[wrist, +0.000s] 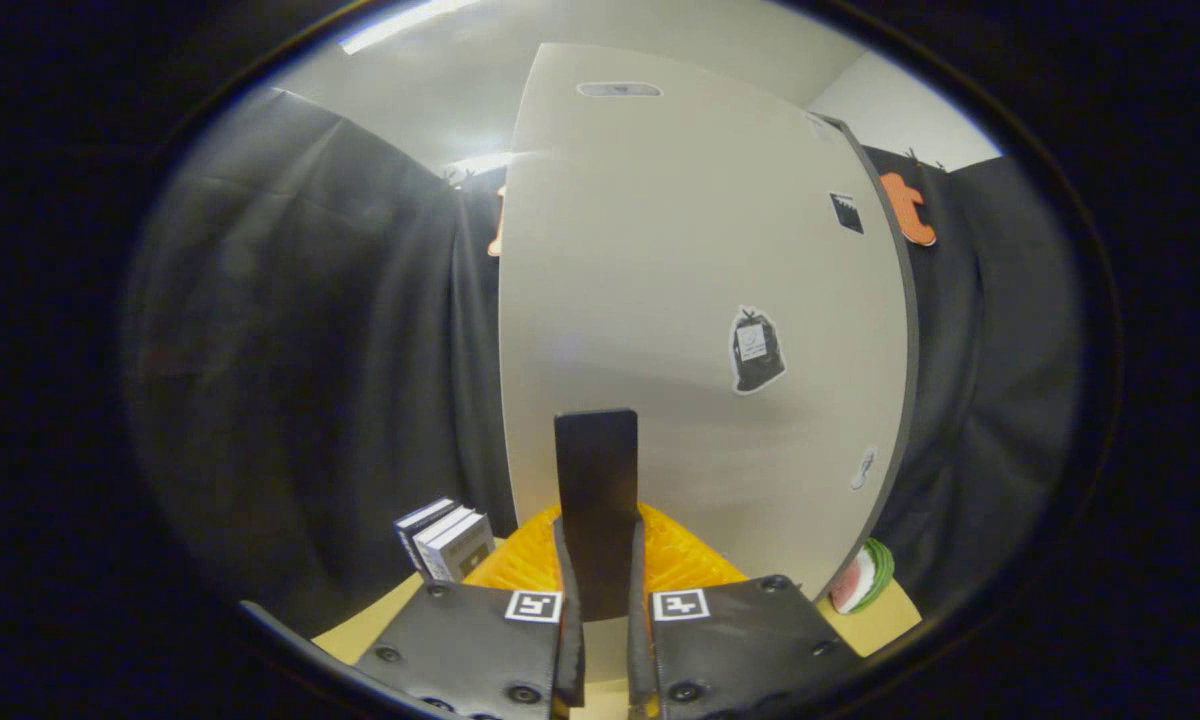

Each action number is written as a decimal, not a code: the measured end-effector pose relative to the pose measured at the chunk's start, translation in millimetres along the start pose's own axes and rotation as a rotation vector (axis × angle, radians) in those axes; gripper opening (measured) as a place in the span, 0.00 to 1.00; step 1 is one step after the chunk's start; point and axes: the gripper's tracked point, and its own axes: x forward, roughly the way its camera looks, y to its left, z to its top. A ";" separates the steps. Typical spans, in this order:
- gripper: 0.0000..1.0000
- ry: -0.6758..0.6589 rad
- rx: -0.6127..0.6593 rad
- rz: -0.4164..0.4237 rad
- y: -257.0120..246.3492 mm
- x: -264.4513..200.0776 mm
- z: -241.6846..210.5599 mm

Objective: Open the shoe cabinet door, grab the shoes and put them into the shoe cabinet, then close the shoe cabinet door.

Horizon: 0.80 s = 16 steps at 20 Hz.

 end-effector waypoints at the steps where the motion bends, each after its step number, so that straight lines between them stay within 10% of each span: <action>1: 0.19 0.001 -0.004 0.019 -3.1 -5.5 0.9; 16: 0.17 0.015 -0.009 -0.010 -95.4 -103.4 1.9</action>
